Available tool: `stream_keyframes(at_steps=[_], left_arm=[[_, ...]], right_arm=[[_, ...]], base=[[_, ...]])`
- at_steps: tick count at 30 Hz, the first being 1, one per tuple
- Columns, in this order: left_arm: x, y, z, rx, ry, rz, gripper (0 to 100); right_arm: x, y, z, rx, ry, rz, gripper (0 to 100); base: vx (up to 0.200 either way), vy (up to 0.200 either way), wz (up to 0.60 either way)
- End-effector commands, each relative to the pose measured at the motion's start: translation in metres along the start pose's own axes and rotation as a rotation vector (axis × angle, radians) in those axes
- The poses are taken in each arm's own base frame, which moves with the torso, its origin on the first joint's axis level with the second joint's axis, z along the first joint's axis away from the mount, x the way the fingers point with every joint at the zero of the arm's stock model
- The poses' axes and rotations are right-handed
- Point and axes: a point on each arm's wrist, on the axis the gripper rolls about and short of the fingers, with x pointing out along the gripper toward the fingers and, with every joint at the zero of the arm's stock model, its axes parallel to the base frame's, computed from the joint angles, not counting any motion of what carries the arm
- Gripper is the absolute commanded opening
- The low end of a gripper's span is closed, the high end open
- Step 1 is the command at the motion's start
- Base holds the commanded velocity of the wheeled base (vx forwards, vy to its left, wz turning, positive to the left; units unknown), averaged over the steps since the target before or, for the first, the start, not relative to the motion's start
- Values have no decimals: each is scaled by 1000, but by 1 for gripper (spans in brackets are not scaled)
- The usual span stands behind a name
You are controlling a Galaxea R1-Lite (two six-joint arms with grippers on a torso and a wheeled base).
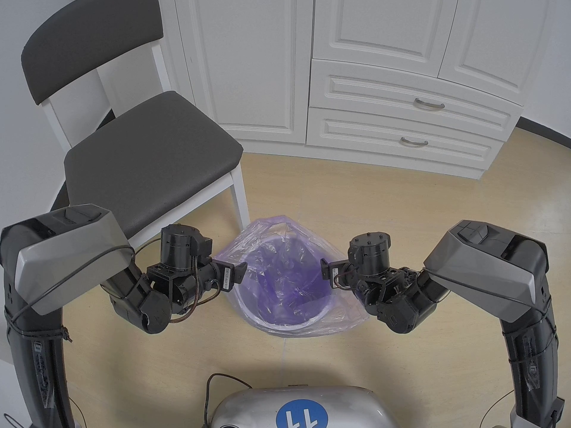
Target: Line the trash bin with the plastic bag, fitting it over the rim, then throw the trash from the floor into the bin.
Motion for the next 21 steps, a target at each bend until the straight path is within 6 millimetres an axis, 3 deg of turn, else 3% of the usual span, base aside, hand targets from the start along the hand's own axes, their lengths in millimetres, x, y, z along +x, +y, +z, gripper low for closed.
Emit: stream_keyframes(at_steps=[1,10,21], left_arm=[[11,1,-12,0,27,12,100],[20,12,-14,-14,22,40,100],[36,20,-13,-56,-2,62,100]], right_arm=[[13,-7,-10,5,13,-26,100],[26,-23,4,36,-35,-76,100],[61,-52,19,104,-128,-149,100]], base=[[0,0,0],[0,0,0],[0,0,0]])
